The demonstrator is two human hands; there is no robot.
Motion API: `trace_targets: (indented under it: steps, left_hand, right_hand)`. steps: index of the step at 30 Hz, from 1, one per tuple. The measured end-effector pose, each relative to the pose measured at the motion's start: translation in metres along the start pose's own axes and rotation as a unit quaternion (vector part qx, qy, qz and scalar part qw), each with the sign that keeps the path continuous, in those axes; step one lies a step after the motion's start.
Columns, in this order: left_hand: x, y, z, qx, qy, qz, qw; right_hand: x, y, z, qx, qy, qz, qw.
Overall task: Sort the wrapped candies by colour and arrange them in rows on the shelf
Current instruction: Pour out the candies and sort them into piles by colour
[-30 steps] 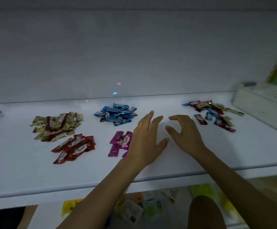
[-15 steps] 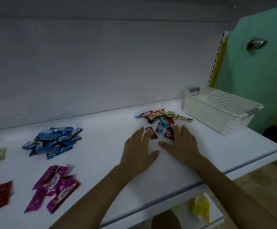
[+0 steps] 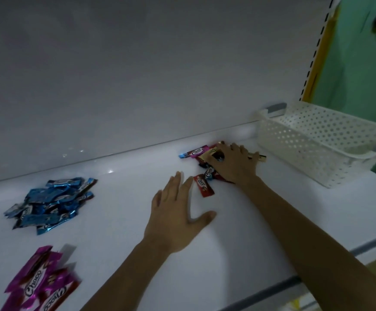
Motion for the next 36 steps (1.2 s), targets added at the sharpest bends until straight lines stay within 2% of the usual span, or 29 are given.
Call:
trace_targets:
  steps: [4, 6, 9, 12, 16, 19, 22, 25, 27, 29, 32, 34, 36]
  left_hand:
    - [-0.001, 0.001, 0.0, 0.007, -0.017, 0.013, 1.0]
    - [-0.003, 0.0, 0.003, 0.024, -0.033, 0.03, 0.999]
    - [-0.007, -0.002, 0.006, 0.039, -0.028, 0.058, 0.997]
    - [-0.01, -0.003, 0.005, 0.023, -0.019, 0.063, 0.998]
    - [-0.008, 0.0, 0.002, 0.014, -0.026, 0.05, 0.998]
    - [0.0, 0.004, -0.003, 0.003, -0.047, 0.026, 0.999]
    - [0.007, 0.007, -0.003, 0.018, -0.02, 0.001, 1.0]
    - [-0.002, 0.007, 0.002, 0.044, 0.014, 0.024, 0.999]
    - [-0.011, 0.011, 0.004, 0.052, 0.015, 0.065, 0.996]
    - [-0.011, 0.02, 0.006, 0.055, 0.034, 0.064, 0.996]
    - [0.006, 0.032, 0.005, 0.05, 0.065, -0.036, 0.996]
    - [0.0, 0.032, 0.008, 0.074, 0.071, -0.006, 0.995]
    - [-0.014, 0.026, 0.013, 0.109, 0.033, 0.076, 0.991]
  right_hand:
    - [0.002, -0.023, -0.037, -0.072, 0.054, -0.024, 0.996]
    - [0.007, -0.045, -0.057, -0.111, 0.13, -0.052, 0.984]
    - [0.01, -0.065, -0.073, -0.151, 0.262, -0.083, 0.95]
    - [0.002, -0.068, -0.071, -0.152, 0.404, -0.095, 0.897]
    - [-0.008, -0.07, -0.067, -0.151, 0.489, -0.098, 0.854]
    - [-0.016, -0.067, -0.062, -0.137, 0.5, -0.074, 0.852]
    - [-0.026, -0.058, -0.046, -0.12, 0.479, 0.01, 0.87]
    - [-0.033, -0.052, -0.027, -0.111, 0.413, 0.109, 0.898]
    - [-0.033, -0.05, -0.02, -0.096, 0.385, 0.139, 0.907]
    - [-0.029, -0.047, -0.014, -0.067, 0.384, 0.135, 0.911]
    - [-0.018, -0.044, -0.002, -0.008, 0.435, 0.103, 0.894]
    - [-0.013, -0.04, 0.005, 0.025, 0.468, 0.094, 0.878]
    - [-0.013, -0.039, 0.01, 0.042, 0.489, 0.1, 0.866]
Point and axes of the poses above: each hand's wrist, its own y-axis towards the middle knuckle, its own x-axis out of the palm, z = x × y, the point moved 10 cm from there along y, towards the middle knuckle, and after that the axes turned 1 degree about -y, right-handed, at the moved point
